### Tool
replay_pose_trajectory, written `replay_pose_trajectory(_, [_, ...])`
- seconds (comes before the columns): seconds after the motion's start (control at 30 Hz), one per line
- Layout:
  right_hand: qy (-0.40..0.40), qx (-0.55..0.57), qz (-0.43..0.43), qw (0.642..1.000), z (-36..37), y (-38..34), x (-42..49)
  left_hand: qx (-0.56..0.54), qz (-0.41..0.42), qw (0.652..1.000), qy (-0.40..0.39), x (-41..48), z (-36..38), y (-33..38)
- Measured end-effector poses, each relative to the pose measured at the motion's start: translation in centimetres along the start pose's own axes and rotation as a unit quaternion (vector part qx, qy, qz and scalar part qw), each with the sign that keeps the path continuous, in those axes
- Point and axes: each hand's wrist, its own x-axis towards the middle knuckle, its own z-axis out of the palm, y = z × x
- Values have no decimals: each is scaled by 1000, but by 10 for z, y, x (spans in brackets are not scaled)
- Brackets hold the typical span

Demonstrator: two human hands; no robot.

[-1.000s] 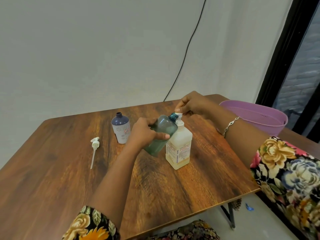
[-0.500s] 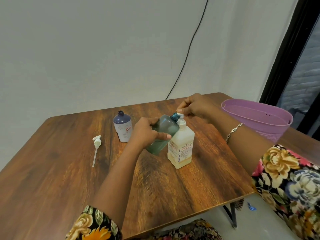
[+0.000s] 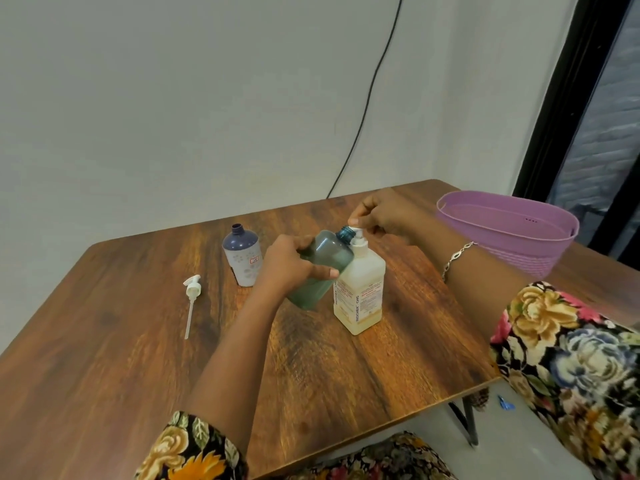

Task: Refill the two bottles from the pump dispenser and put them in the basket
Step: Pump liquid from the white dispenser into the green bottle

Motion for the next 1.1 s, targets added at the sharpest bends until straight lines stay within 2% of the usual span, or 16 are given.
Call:
replay_pose_trajectory(0.07, [0, 31, -1, 1000, -4, -6, -2, -2, 3, 1000, 4, 0, -4, 4])
replay_pose_trajectory(0.2, [-32, 44, 52, 997, -14, -22, -2, 15, 9, 1000, -2, 5, -9, 10])
replay_pose_trajectory(0.33, [-22, 47, 73, 996, -3, -17, 3, 40, 10, 999, -1, 6, -5, 2])
replay_pose_trajectory(0.63, [-5, 81, 32, 996, -6, -10, 0, 18, 14, 1000, -11, 2, -6, 6])
replay_pose_trajectory(0.97, [-20, 11, 22, 1000, 0, -1, 5, 11, 8, 1000, -19, 1, -1, 0])
replay_pose_trajectory(1.1, [-10, 31, 17, 999, 0, -2, 4, 4, 8, 1000, -13, -1, -1, 3])
